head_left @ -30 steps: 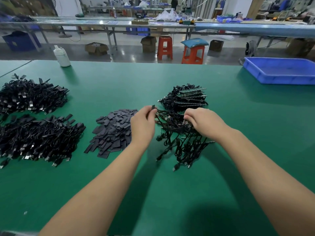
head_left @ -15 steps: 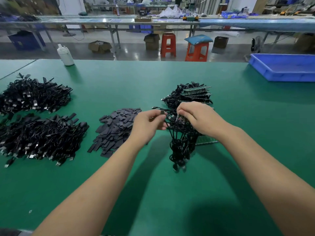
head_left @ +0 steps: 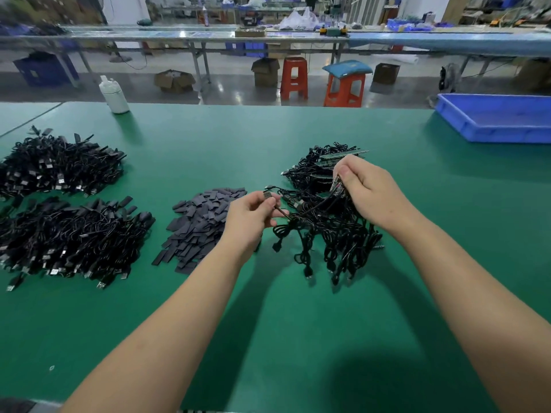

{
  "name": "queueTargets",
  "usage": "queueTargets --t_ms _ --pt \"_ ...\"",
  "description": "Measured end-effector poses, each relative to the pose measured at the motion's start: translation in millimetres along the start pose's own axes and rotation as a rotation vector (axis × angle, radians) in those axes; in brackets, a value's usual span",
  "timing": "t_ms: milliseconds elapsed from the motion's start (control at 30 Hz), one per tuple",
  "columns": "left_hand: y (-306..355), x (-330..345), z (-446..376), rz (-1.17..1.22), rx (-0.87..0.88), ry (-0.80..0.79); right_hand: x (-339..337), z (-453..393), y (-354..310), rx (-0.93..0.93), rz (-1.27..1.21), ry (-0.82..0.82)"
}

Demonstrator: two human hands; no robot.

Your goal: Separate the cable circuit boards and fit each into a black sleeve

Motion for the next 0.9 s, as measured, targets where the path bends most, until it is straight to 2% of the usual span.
queueTargets --t_ms 33,100,267,400,533,600,700,767,900 --pt "-1.6 -1.4 -1.1 0.005 -0.013 0.025 1.7 1.0 -2.5 -0.018 0.001 -0.015" --pt "-4.8 5.4 1.6 -0.020 -0.028 -0.024 5.0 2.5 -7.5 -0.050 0.014 -0.032" --pt "-15.1 37.2 23.0 -0.135 -0.061 -0.369 8.6 3.2 -12.9 -0.095 0.077 -0.015" --pt "-19.9 48.7 33.7 -0.259 0.000 -0.492 4.2 0.4 -9.8 -0.087 0.121 0.039" --pt "-28.7 49.3 32.9 -0.363 0.044 -0.500 -2.5 -0.1 -10.7 -0.087 0.108 0.082" --pt "-40.0 42.8 26.6 -0.454 0.031 -0.451 -6.4 -1.0 -11.0 -0.079 0.090 0.091" --pt "-55.5 27.1 16.6 -0.460 -0.045 -0.343 -15.1 -3.1 -10.5 -0.058 0.043 0.102" --pt "-59.0 17.0 10.6 -0.476 -0.025 -0.284 -23.1 -5.4 -11.3 -0.063 0.023 0.114" --pt "-57.6 6.7 4.7 -0.431 0.024 -0.262 -18.1 -10.7 -10.0 -0.179 0.166 -0.008"
Point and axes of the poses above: each hand's wrist, its own z-axis away from the middle knuckle, its own x-axis out of the palm, y = z × x, the point moved 9 cm from there along -z, towards the middle knuckle, and after that the axes turned 15 degrees about y, right-handed, at the moved point
